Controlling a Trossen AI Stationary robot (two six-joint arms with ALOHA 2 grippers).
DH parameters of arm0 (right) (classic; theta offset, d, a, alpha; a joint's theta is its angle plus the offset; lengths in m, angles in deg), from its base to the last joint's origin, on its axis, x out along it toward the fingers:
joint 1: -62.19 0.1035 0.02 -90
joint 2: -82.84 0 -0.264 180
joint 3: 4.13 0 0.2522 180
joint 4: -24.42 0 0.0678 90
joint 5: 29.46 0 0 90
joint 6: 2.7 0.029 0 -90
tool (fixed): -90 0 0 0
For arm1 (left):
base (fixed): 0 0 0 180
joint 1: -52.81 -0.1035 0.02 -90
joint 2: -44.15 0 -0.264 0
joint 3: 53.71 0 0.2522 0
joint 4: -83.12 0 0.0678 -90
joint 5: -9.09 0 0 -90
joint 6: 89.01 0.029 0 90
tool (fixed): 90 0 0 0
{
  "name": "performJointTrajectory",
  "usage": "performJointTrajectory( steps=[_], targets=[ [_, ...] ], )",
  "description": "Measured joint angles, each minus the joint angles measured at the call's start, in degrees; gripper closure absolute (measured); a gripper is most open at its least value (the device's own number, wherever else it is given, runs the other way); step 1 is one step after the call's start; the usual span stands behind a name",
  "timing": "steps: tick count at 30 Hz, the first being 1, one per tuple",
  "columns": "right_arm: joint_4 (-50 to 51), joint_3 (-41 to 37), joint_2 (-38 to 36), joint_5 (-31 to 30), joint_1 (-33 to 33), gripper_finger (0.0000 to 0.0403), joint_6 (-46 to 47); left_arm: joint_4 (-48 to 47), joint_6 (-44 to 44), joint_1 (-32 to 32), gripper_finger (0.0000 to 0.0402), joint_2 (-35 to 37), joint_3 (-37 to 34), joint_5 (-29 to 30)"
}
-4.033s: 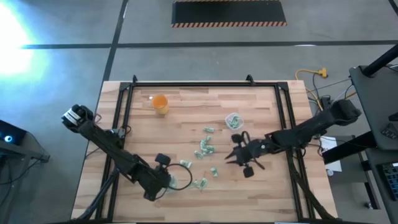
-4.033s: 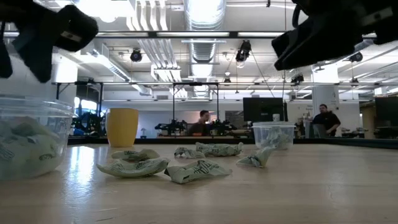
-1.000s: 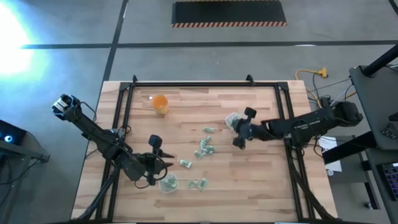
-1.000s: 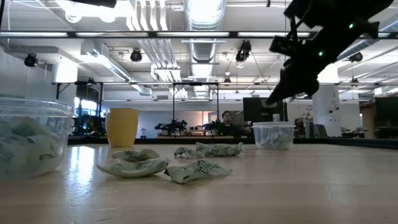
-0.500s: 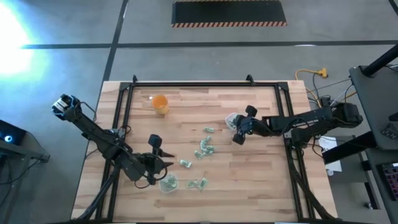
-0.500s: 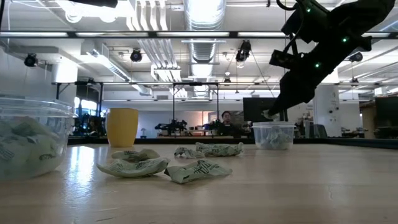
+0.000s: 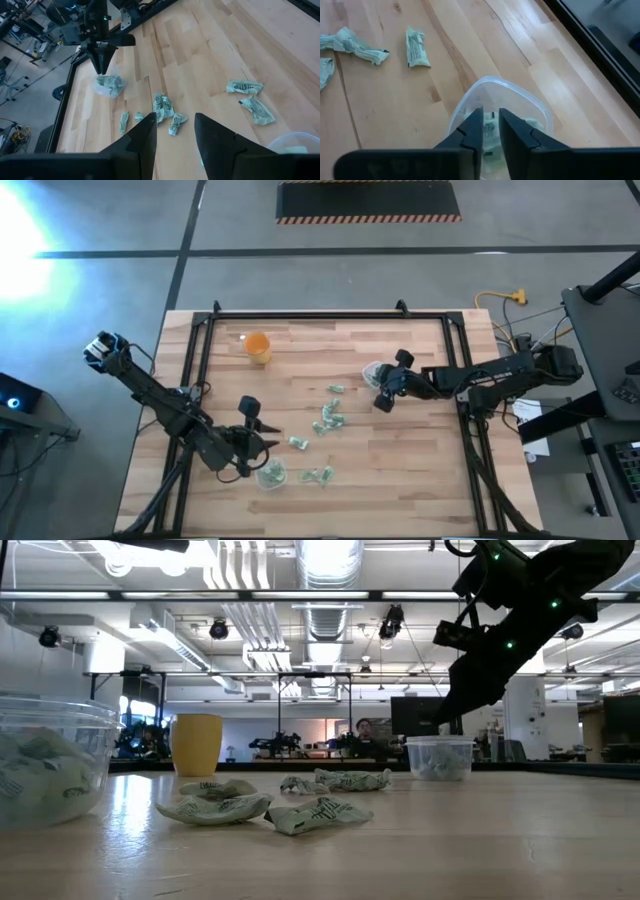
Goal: Pick and place Stevia / Truvia into bins
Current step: Put the green stevia packet into the top transparent container, then put the green stevia packet into the bottom transparent container
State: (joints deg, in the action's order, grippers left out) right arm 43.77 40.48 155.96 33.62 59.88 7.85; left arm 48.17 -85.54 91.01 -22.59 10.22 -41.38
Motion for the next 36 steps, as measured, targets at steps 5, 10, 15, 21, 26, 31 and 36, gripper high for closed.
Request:
performJointTrajectory(
  steps=[5,10,15,21,26,31,36],
  targets=[
    [0.0,0.0,0.0,0.0,0.0,0.0312,-0.6,0.2,0.0,-0.2,0.0285,0.0,-0.4,0.0],
    [0.0,1.0,-0.2,-0.1,0.6,0.0291,-2.2,0.2,-0.1,-2.2,0.0285,0.0,-2.0,-0.2],
    [0.0,2.3,-2.1,-0.1,3.6,0.0285,-5.0,0.5,-1.7,-7.5,0.0285,0.0,-3.6,-7.6],
    [-0.3,2.9,-5.1,0.0,9.3,0.029,-7.8,4.0,-1.7,-14.1,0.0285,-1.6,-4.8,-18.2],
    [-0.4,3.4,-7.0,0.0,12.9,0.0299,-8.7,4.1,-1.6,-17.4,0.0285,-7.7,-2.9,-23.2],
    [-0.5,3.5,-8.4,-0.1,15.2,0.0305,-9.3,-0.7,-2.2,-20.1,0.0285,-15.3,2.3,-26.0],
    [-0.3,3.5,-9.1,0.0,16.2,0.0307,-9.3,-5.9,-4.6,-21.7,0.0286,-23.1,8.3,-29.5]
  ],
)
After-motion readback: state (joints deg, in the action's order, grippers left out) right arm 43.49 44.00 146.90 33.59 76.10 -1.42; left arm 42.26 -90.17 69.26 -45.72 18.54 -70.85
